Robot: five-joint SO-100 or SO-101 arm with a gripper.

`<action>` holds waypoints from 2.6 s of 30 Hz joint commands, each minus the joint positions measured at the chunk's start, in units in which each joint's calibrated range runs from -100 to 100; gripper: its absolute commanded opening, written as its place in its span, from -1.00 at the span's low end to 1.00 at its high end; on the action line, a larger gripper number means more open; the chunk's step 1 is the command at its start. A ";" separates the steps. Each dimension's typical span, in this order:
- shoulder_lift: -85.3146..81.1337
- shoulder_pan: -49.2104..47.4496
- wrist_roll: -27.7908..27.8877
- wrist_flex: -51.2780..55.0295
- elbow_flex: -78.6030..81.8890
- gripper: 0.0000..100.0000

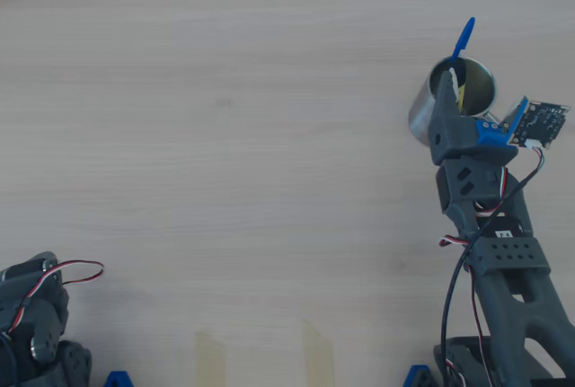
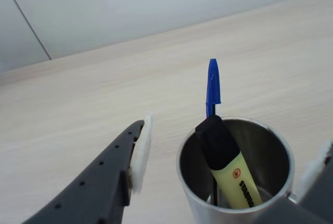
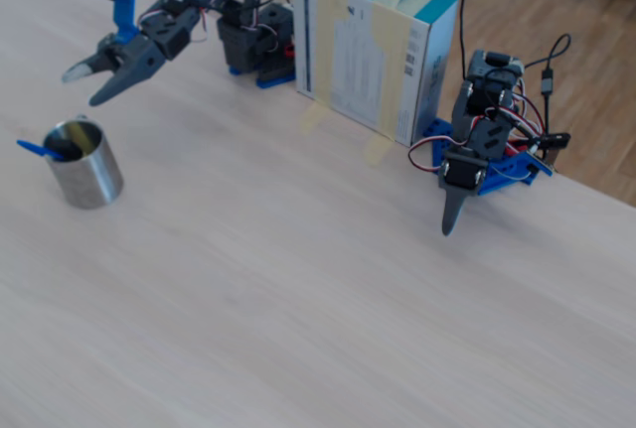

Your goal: Grab the yellow pen and put it in the silver cup.

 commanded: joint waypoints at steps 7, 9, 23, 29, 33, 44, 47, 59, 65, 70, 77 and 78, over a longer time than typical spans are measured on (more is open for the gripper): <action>-13.43 -1.17 0.09 11.94 2.77 -0.13; -15.84 -1.17 0.09 13.92 3.77 -0.15; -32.80 -0.56 0.09 23.35 11.75 -0.16; -39.61 -0.47 0.09 27.99 16.74 -0.17; -43.77 -0.38 0.09 30.05 20.91 -0.17; -52.33 -0.38 0.09 30.39 30.71 -0.17; -53.66 -0.38 0.09 30.39 32.98 -0.17; -60.15 -0.38 0.41 37.34 37.33 -0.17; -65.05 -0.38 0.56 46.09 37.33 -0.17; -68.38 -0.47 0.67 54.16 37.24 -0.17; -70.45 -0.64 2.07 60.33 37.15 -0.17; -70.45 -0.73 1.91 61.71 37.15 -0.17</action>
